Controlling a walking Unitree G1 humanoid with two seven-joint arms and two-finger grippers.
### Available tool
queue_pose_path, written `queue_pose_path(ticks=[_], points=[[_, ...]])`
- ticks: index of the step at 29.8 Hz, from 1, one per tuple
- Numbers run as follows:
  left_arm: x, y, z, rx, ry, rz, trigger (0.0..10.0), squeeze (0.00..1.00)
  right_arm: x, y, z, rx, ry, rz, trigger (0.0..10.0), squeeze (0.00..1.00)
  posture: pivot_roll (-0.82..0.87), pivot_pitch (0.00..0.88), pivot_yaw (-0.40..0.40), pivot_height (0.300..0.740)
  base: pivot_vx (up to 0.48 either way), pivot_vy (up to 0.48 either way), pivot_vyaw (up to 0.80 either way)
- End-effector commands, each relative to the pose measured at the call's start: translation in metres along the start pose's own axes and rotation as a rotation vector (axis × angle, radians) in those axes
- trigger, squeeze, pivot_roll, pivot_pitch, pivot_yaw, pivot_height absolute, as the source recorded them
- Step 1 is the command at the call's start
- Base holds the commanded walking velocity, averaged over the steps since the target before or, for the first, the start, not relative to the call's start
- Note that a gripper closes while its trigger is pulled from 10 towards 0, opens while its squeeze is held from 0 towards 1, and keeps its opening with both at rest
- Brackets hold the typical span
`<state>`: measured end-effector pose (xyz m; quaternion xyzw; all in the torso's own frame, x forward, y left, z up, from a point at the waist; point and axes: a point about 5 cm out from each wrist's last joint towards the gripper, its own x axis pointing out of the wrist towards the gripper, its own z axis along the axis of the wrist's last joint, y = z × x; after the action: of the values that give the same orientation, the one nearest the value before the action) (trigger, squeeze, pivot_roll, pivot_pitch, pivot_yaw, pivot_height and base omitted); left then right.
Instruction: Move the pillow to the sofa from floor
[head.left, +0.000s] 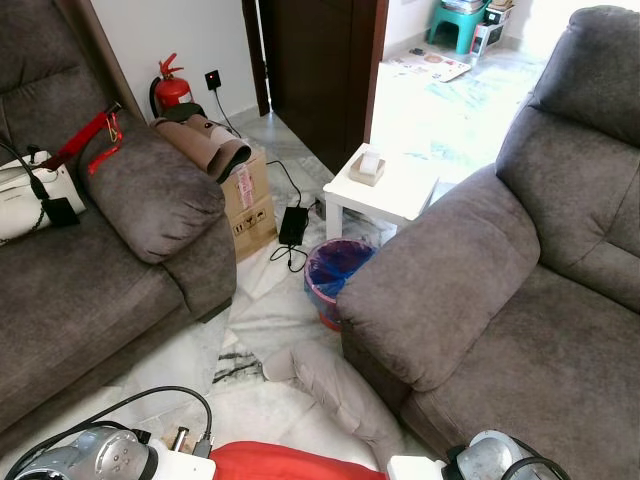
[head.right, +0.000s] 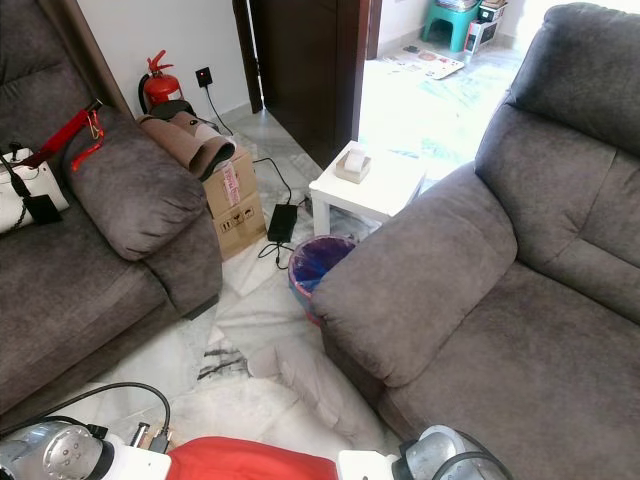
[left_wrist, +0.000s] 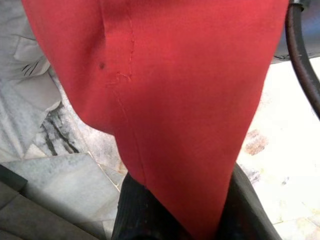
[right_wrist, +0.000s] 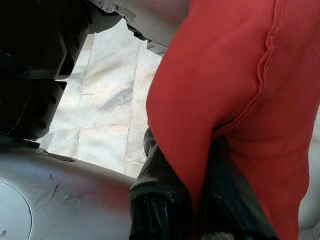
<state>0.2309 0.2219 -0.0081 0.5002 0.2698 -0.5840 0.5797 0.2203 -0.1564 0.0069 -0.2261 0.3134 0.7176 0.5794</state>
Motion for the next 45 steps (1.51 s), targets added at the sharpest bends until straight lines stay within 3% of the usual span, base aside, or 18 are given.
queue_pose_path(ticks=[1, 6, 9, 10, 11, 12, 13, 15, 17, 18, 21, 22, 24, 28, 33, 35, 40, 45], points=[[0.004, -0.003, 0.007, 0.006, -0.043, -0.017, 0.0, 0.00, 0.006, 0.001, 0.008, -0.037, -0.045, 0.020, 10.0, 0.00, 0.11, 0.104, 0.039, 0.740, 0.000, 0.000, 0.00], [0.002, 0.000, 0.007, 0.003, -0.048, -0.008, 0.0, 0.00, 0.008, 0.001, 0.009, -0.042, -0.047, 0.008, 10.0, 0.00, 0.11, 0.114, 0.043, 0.740, 0.000, 0.000, 0.00], [0.004, 0.010, 0.011, -0.028, -0.052, 0.082, 0.0, 0.00, 0.008, -0.001, 0.008, -0.041, -0.046, -0.023, 10.0, 0.00, 0.10, 0.136, 0.038, 0.740, 0.000, 0.000, 0.00], [0.005, 0.019, 0.012, -0.093, -0.056, 0.181, 0.0, 0.00, 0.008, -0.003, 0.008, -0.028, -0.060, -0.049, 10.0, 0.00, 0.10, 0.141, 0.036, 0.740, 0.000, 0.000, 0.00], [0.005, 0.026, 0.014, -0.153, -0.079, 0.253, 5.7, 0.00, 0.008, -0.006, 0.010, -0.015, -0.085, -0.082, 10.0, 0.00, 0.10, 0.148, 0.036, 0.740, 0.000, 0.000, 0.00], [0.005, 0.034, 0.017, -0.261, -0.113, 0.358, 10.0, 0.00, 0.008, -0.012, 0.013, 0.006, -0.126, -0.167, 10.0, 0.00, 0.09, 0.152, 0.038, 0.740, 0.000, 0.000, 0.00], [0.005, 0.044, 0.020, -0.406, -0.162, 0.484, 10.0, 0.00, 0.007, -0.022, 0.018, 0.035, -0.198, -0.321, 10.0, 0.00, 0.08, 0.161, 0.038, 0.740, 0.000, 0.000, 0.00], [0.004, 0.051, 0.021, -0.530, -0.210, 0.566, 10.0, 0.00, 0.005, -0.030, 0.022, 0.076, -0.261, -0.424, 10.0, 0.00, 0.08, 0.162, 0.038, 0.740, 0.000, 0.000, 0.00], [0.001, 0.062, 0.022, -0.719, -0.274, 0.737, 10.0, 0.00, 0.003, -0.039, 0.022, 0.185, -0.333, -0.557, 10.0, 0.00, 0.08, 0.165, 0.039, 0.740, 0.000, 0.000, 0.00], [-0.003, 0.068, 0.021, -0.889, -0.323, 0.880, 10.0, 0.00, 0.001, -0.043, 0.024, 0.261, -0.420, -0.643, 10.0, 0.00, 0.09, 0.169, 0.044, 0.740, 0.000, 0.000, 0.00], [-0.005, 0.070, 0.019, -1.023, -0.365, 0.975, 10.0, 0.00, 0.000, -0.046, 0.027, 0.315, -0.502, -0.701, 10.0, 0.00, 0.09, 0.169, 0.044, 0.740, 0.000, 0.000, 0.00], [-0.005, 0.071, 0.020, -1.143, -0.413, 1.050, 10.0, 0.00, -0.003, -0.050, 0.031, 0.393, -0.602, -0.775, 10.0, 0.00, 0.09, 0.171, 0.042, 0.740, 0.000, 0.000, 0.00], [-0.005, 0.071, 0.023, -1.202, -0.454, 1.100, 10.0, 0.00, -0.007, -0.054, 0.033, 0.463, -0.674, -0.859, 10.0, 0.00, 0.08, 0.173, 0.045, 0.740, 0.000, 0.000, 0.00], [-0.006, 0.073, 0.032, -1.266, -0.496, 1.191, 10.0, 0.00, -0.012, -0.059, 0.034, 0.577, -0.783, -0.987, 10.0, 0.00, 0.08, 0.174, 0.050, 0.740, 0.000, 0.000, 0.00], [-0.014, 0.083, 0.036, -1.258, -0.512, 1.261, 10.0, 0.00, -0.013, -0.060, 0.037, 0.629, -0.821, -1.077, 10.0, 0.00, 0.07, 0.175, 0.047, 0.740, 0.000, 0.000, 0.00], [-0.015, 0.090, 0.042, -1.201, -0.495, 1.266, 10.0, 0.00, -0.008, -0.061, 0.036, 0.703, -0.830, -1.103, 10.0, 0.00, 0.08, 0.173, 0.046, 0.740, 0.000, 0.000, 0.00], [-0.015, 0.098, 0.056, -1.139, -0.526, 1.262, 10.0, 0.00, -0.006, -0.062, 0.036, 0.719, -0.843, -1.145, 10.0, 0.00, 0.08, 0.172, 0.048, 0.740, 0.000, 0.000, 0.00], [-0.013, 0.095, 0.058, -1.155, -0.523, 1.266, 10.0, 0.00, -0.007, -0.064, 0.036, 0.751, -0.851, -1.187, 10.0, 0.00, 0.07, 0.168, 0.047, 0.740, 0.000, 0.000, 0.00]])
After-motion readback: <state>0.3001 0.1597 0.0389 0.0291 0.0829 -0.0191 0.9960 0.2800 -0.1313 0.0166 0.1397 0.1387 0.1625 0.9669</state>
